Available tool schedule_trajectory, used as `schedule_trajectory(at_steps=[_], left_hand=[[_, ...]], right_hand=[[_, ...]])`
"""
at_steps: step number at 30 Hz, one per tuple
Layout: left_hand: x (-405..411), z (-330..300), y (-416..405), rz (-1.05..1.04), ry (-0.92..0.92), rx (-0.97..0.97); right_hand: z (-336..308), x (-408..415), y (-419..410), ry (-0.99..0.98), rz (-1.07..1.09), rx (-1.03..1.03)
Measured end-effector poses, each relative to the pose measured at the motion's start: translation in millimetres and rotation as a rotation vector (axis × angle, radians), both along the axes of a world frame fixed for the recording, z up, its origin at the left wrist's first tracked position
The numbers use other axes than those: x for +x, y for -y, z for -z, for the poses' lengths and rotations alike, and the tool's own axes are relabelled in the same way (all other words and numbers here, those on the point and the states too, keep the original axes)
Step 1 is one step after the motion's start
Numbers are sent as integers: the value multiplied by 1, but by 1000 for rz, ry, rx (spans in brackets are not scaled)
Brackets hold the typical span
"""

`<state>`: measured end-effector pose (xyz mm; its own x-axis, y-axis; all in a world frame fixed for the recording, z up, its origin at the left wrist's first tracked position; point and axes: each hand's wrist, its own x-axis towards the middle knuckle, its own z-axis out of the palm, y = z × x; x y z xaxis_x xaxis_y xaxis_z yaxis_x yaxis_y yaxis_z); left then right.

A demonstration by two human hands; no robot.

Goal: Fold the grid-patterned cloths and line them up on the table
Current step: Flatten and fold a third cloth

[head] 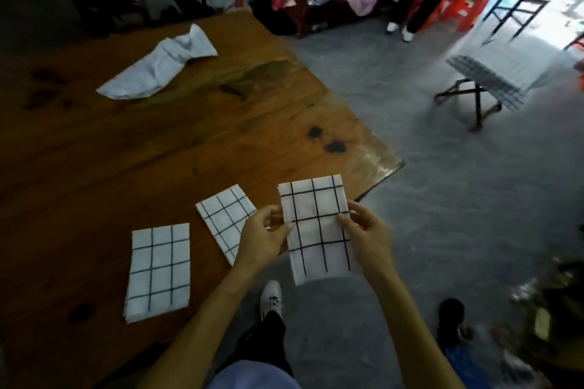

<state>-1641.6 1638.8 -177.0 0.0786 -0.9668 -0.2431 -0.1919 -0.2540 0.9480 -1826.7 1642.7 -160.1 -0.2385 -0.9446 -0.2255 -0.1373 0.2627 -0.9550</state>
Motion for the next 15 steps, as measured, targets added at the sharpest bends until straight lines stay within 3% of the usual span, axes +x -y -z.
schedule_trajectory(at_steps=[5,15], left_hand=[[-10,38,71,-79,-22,150],[-9,92,156,-113,222,391]], right_hand=[[43,-6,78,-69,-49,164],[105,-9,185,-343,-243,360]])
